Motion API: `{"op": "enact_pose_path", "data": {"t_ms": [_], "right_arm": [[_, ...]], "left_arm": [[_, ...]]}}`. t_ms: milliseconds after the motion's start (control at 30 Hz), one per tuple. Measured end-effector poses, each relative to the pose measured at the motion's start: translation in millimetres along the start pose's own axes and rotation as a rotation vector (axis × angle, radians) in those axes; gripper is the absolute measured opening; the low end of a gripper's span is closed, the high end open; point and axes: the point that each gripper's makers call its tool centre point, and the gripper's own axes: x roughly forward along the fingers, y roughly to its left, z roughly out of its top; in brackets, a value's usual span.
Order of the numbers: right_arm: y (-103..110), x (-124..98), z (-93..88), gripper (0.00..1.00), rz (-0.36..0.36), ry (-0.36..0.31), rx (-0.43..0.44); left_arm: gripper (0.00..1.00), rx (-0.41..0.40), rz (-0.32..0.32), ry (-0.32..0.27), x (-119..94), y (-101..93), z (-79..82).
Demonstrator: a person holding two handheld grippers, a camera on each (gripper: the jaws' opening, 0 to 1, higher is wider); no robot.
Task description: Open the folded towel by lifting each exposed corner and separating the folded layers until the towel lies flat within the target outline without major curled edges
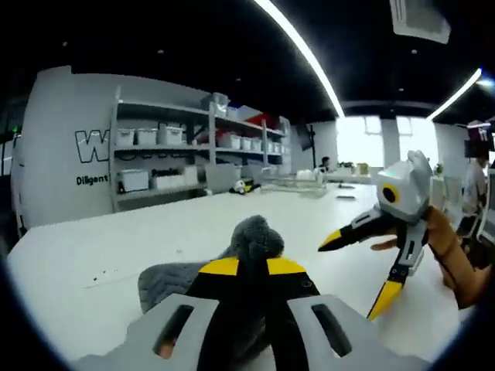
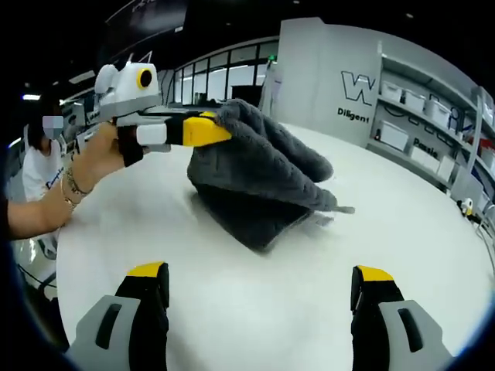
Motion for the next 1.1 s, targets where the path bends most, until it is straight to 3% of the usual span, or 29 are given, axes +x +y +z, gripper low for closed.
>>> {"op": "enact_pose_path", "data": {"t_ms": [267,567,633,800,967,1100], "right_arm": [[4.3,1.5,-0.4,1.00,0.016,0.001,-0.002],[7.3,3.9,-4.7,1.00,0.017,0.016,-0.004],[7.4,4.0,-4.9,1.00,0.017,0.016,-0.004],[8.0,5.5,-6.7,1.00,0.016,0.027,-0.008],[9.7,6.7,-8.2,1.00,0.018,0.034,-0.012],[11.5,9.0,-11.0,1.00,0.017,0.051,-0.029]], "left_arm": [[0.08,-0.057,0.116,-0.068,-33.7,40.0,9.9],[0.08,-0.111,0.288,-0.103,-75.3,86.1,5.1],[0.08,-0.111,0.295,-0.105,-76.9,87.8,4.9],[0.08,-0.122,0.376,-0.108,-104.7,116.1,-10.4],[0.08,-0.140,0.431,-0.114,-119.2,131.0,-21.3],[0.08,-0.115,0.486,-0.080,-132.2,141.7,-32.2]]}}
